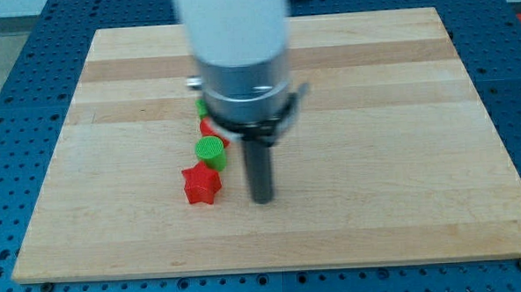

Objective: Point your arm towards the blue cube

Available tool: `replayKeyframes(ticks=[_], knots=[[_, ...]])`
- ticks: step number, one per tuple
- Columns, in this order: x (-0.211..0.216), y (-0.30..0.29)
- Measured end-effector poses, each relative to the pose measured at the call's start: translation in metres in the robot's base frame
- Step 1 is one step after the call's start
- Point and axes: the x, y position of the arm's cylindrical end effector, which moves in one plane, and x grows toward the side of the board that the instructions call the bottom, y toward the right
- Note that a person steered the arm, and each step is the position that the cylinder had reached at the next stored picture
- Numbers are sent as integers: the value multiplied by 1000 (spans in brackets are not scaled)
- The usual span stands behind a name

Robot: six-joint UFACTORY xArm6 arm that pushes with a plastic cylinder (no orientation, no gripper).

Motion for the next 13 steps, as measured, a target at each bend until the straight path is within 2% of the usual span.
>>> replayKeyframes(ticks=[1,2,4,5,8,11,12,13], knots=[[0,38],[-28,38],[-49,38],[-101,36],[-101,36],[-101,12],[-106,-5],[-134,-26]])
